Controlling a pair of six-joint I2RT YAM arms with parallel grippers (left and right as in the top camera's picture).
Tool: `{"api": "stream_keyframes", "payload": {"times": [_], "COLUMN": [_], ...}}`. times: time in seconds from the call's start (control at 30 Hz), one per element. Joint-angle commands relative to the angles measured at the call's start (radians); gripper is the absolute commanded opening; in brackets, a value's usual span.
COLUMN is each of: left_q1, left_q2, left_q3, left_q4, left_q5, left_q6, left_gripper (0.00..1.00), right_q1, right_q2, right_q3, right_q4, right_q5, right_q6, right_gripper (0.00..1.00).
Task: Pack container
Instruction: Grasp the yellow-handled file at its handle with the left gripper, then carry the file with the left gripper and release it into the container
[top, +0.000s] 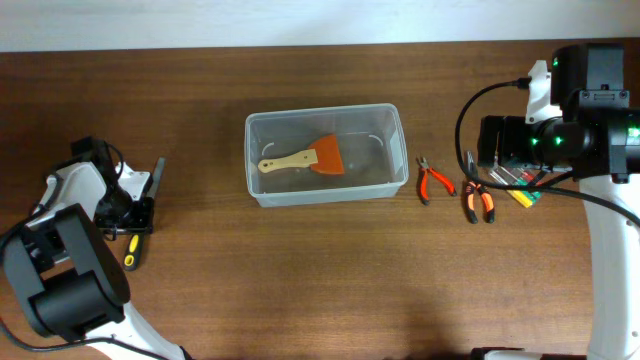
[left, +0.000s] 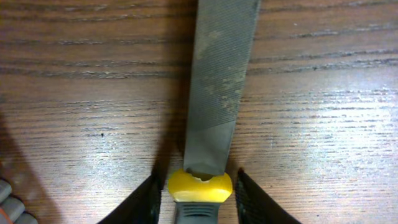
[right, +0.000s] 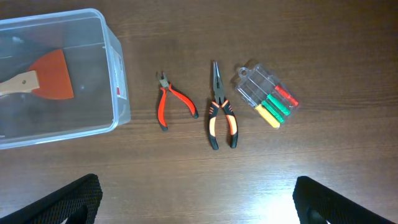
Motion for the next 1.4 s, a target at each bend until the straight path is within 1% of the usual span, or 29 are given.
{"api": "stream_keyframes", "payload": {"times": [0.0,0.1,0.23,0.3,0.43,0.47,0.53,0.63,0.8,0.97,1.13,1.37], "left_q1": [0.012,0.012,0.012,0.012,0.012,0.012,0.012,0.011,-0.006,-0.062,-0.145,-0.271], "left_q2": [0.181,0.181,0.181,0.181,0.181,0.18,0.18,0.18,0.18,0.177,0.155,0.105], "left_q3": [-0.147,-0.147,-0.147,-0.147,-0.147,-0.147,-0.144,-0.121,-0.017,0.161,0.396,0.71], "left_q4": [0.024,0.036,0.042,0.045,0.055,0.055,0.054,0.046,-0.042,-0.175,-0.309,-0.426], "left_q5": [-0.085,-0.085,-0.083,-0.065,-0.042,-0.042,-0.034,0.025,0.056,0.055,0.055,0.051], "left_q6": [0.023,0.023,0.022,0.023,0.023,0.023,0.022,0.023,0.023,0.024,0.024,0.024], "left_gripper": [0.38,0.36,0.15,0.1,0.05,0.02,0.02,0.02,0.02,0.02,0.02,0.02], "right_q1": [-0.006,-0.006,-0.006,-0.006,-0.006,-0.006,-0.006,-0.006,-0.006,-0.006,-0.006,-0.006], "right_q2": [0.003,0.003,0.003,0.003,0.003,0.003,0.003,0.003,0.003,0.003,0.003,0.003], "right_q3": [0.0,0.0,0.0,0.0,0.0,0.0,0.0,0.0,0.0,0.0,0.0,0.0], "right_q4": [0.003,0.003,0.003,0.003,0.003,0.003,0.003,0.003,0.007,0.007,0.008,0.008], "right_q5": [0.002,0.002,0.002,0.002,0.002,0.002,0.002,0.002,0.002,0.002,0.002,0.002], "right_q6": [0.004,0.004,0.004,0.004,0.004,0.004,0.004,0.004,0.004,0.005,0.004,0.004], "right_gripper": [0.99,0.99,0.99,0.99,0.99,0.99,0.99,0.99,0.99,0.99,0.99,0.99]}}
